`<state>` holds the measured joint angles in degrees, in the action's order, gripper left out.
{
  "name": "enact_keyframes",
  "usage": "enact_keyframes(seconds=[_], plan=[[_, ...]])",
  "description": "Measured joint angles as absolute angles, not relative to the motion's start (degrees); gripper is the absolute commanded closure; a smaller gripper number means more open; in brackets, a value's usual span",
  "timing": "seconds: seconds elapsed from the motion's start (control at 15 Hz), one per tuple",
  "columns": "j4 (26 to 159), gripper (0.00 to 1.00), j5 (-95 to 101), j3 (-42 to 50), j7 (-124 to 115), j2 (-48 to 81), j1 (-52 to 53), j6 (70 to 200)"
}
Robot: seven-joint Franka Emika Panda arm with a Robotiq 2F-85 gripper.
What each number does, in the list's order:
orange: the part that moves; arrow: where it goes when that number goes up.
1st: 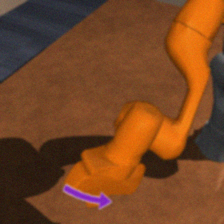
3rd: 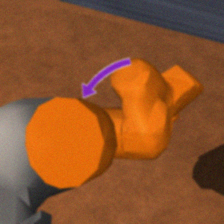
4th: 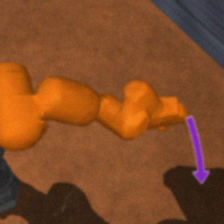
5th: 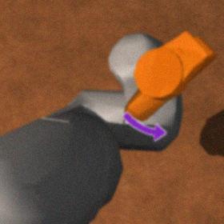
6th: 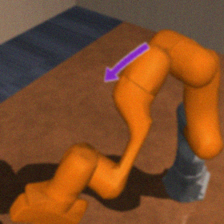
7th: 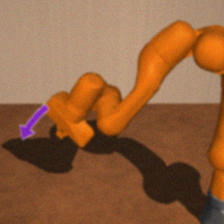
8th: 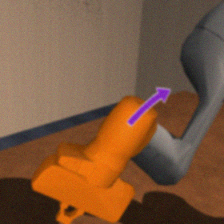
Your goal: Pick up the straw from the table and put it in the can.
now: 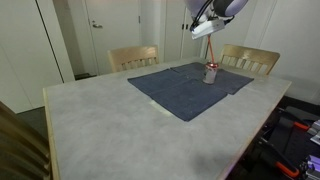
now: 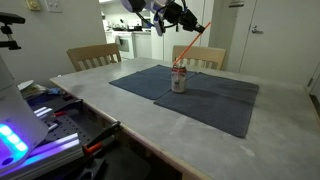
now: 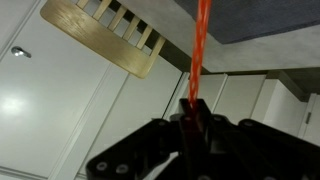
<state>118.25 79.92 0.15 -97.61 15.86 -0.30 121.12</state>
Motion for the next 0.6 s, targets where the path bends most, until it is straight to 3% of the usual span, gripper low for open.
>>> enact_keyframes(seconds=[0.6], plan=[[118.1,0.98,80.4,0.2,-100.7,15.9,-0.3,121.1]])
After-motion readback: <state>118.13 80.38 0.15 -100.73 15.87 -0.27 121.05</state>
